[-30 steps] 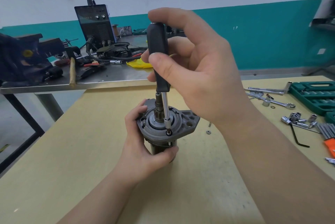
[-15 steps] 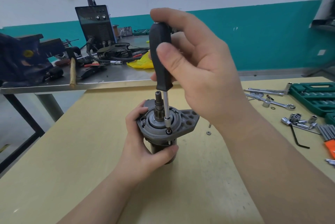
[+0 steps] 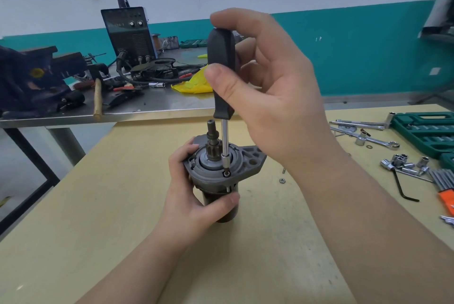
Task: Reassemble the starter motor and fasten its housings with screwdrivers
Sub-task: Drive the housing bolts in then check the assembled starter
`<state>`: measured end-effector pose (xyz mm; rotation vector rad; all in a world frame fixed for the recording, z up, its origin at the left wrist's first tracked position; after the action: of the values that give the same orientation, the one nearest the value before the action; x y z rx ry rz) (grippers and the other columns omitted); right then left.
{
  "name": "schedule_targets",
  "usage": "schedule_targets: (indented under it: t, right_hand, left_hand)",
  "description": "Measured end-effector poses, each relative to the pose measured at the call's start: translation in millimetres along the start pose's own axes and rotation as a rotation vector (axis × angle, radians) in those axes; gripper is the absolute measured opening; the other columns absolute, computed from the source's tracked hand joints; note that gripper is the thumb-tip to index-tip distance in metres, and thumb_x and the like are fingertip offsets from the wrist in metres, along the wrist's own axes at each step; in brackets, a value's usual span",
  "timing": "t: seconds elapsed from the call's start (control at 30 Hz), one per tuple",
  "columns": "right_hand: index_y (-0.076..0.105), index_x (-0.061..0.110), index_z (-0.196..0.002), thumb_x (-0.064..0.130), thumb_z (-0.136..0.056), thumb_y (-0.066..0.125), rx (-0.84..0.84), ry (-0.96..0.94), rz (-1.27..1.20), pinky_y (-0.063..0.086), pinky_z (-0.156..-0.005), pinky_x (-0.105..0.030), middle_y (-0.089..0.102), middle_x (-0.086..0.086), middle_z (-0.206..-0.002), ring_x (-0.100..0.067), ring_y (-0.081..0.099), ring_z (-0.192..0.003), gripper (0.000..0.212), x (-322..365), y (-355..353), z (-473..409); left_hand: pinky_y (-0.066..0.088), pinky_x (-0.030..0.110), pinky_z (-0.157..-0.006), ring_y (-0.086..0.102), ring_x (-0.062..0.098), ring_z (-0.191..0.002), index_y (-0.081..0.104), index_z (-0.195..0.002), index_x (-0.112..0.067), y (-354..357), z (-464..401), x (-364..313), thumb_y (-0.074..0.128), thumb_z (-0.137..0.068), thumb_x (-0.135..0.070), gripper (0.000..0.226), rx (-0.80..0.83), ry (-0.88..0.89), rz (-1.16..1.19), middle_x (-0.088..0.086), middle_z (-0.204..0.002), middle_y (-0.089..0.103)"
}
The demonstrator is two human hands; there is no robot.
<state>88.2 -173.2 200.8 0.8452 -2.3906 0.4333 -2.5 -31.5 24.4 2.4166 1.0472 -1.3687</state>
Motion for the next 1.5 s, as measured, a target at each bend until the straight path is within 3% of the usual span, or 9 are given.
schedule_targets:
  t: [0.17, 0.4, 0.57, 0.8, 0.9, 1.0, 1.23, 1.37, 1.5]
  right_hand:
    - [0.06, 0.025, -0.133, 0.009, -0.108, 0.052, 0.032, 0.072, -0.1, 0.065, -0.082, -0.044, 0.071, 0.0, -0.107, -0.031, 0.073, -0.101, 0.03, -4.0, -1.0, 1.0]
    - [0.059, 0.03, -0.131, 0.01, -0.1, 0.07, -0.015, 0.036, 0.024, 0.063, -0.074, -0.049, 0.065, 0.008, -0.099, -0.018, 0.066, -0.077, 0.039, -1.5, -0.9, 0.5]
    - [0.06, 0.021, -0.136, 0.008, -0.107, 0.053, 0.019, 0.081, -0.094, 0.065, -0.088, -0.043, 0.069, 0.003, -0.117, -0.026, 0.072, -0.109, 0.032, -3.8, -2.7, 0.8]
    - [0.059, 0.032, -0.133, 0.009, -0.099, 0.07, 0.009, 0.029, -0.01, 0.063, -0.075, -0.051, 0.065, 0.014, -0.098, -0.015, 0.065, -0.077, 0.042, -1.5, 1.3, 1.0]
    - [0.061, 0.027, -0.133, 0.012, -0.103, 0.064, 0.016, 0.037, -0.052, 0.063, -0.083, -0.05, 0.068, 0.015, -0.104, -0.011, 0.067, -0.089, 0.034, -3.4, 1.6, 0.2]
    - [0.061, 0.025, -0.135, 0.009, -0.107, 0.054, 0.027, 0.082, -0.124, 0.064, -0.09, -0.047, 0.071, 0.004, -0.113, -0.028, 0.072, -0.106, 0.032, -5.4, 1.0, 0.7]
    - [0.06, 0.03, -0.13, 0.011, -0.099, 0.073, -0.009, 0.03, -0.035, 0.064, -0.076, -0.044, 0.067, 0.01, -0.097, -0.016, 0.067, -0.078, 0.039, -1.2, 1.0, 0.0]
    - [0.062, 0.023, -0.132, 0.01, -0.106, 0.057, 0.015, 0.065, -0.145, 0.064, -0.087, -0.045, 0.074, 0.0, -0.105, -0.03, 0.074, -0.096, 0.03, -3.2, 0.0, 1.4]
    - [0.062, 0.025, -0.13, 0.007, -0.102, 0.065, 0.009, 0.051, -0.113, 0.066, -0.078, -0.044, 0.072, 0.001, -0.1, -0.024, 0.075, -0.084, 0.033, 0.2, -0.5, 1.4]
  left_hand:
    - [0.048, 0.042, -0.113, 0.053, 0.024, -0.144, 0.036, -0.147, -0.036, -0.4, -0.5, 0.4, 0.093, -0.067, -0.028, 0.099, -0.005, 0.005, -0.005, -0.006, -0.162, 0.041]
    - [0.049, 0.025, -0.109, 0.055, 0.021, -0.142, 0.037, -0.146, -0.038, 0.1, -0.3, -2.1, 0.093, -0.066, -0.029, 0.097, -0.001, 0.017, 0.002, -0.007, -0.161, 0.042]
    - [0.049, 0.019, -0.105, 0.056, 0.018, -0.14, 0.039, -0.145, -0.04, 0.2, -0.2, -4.2, 0.093, -0.066, -0.027, 0.096, -0.008, 0.012, 0.008, -0.01, -0.159, 0.044]
    - [0.048, 0.023, -0.108, 0.053, 0.021, -0.144, 0.038, -0.146, -0.036, 0.5, 0.4, -7.1, 0.093, -0.064, -0.028, 0.099, 0.002, 0.017, 0.009, -0.005, -0.163, 0.042]
    - [0.048, 0.022, -0.107, 0.053, 0.022, -0.144, 0.038, -0.145, -0.037, 0.8, 0.7, -8.1, 0.092, -0.065, -0.028, 0.098, 0.006, 0.024, 0.004, -0.005, -0.163, 0.042]
    - [0.047, 0.02, -0.106, 0.054, 0.022, -0.143, 0.038, -0.145, -0.038, 0.9, 1.0, -8.5, 0.092, -0.064, -0.028, 0.098, 0.003, 0.02, 0.001, -0.006, -0.162, 0.042]
    - [0.046, 0.037, -0.113, 0.051, 0.024, -0.146, 0.037, -0.147, -0.032, 1.1, 0.6, -5.6, 0.093, -0.064, -0.026, 0.101, 0.002, 0.022, -0.002, -0.006, -0.165, 0.04]
    - [0.046, 0.022, -0.109, 0.052, 0.022, -0.145, 0.038, -0.146, -0.035, 0.2, 1.4, -7.1, 0.093, -0.063, -0.027, 0.1, 0.001, 0.018, -0.001, -0.006, -0.164, 0.04]
    - [0.048, 0.025, -0.11, 0.051, 0.022, -0.146, 0.038, -0.146, -0.036, 0.7, 1.3, -7.7, 0.093, -0.063, -0.027, 0.1, 0.009, 0.018, -0.003, -0.007, -0.165, 0.039]
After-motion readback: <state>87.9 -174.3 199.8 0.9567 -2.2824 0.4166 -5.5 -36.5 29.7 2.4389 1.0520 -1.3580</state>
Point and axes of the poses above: each hand's wrist, its own z-axis away from the middle knuckle, its own y-axis out of the palm, x = y × z, the point moved 3 cm from there along -z, towards the middle knuckle
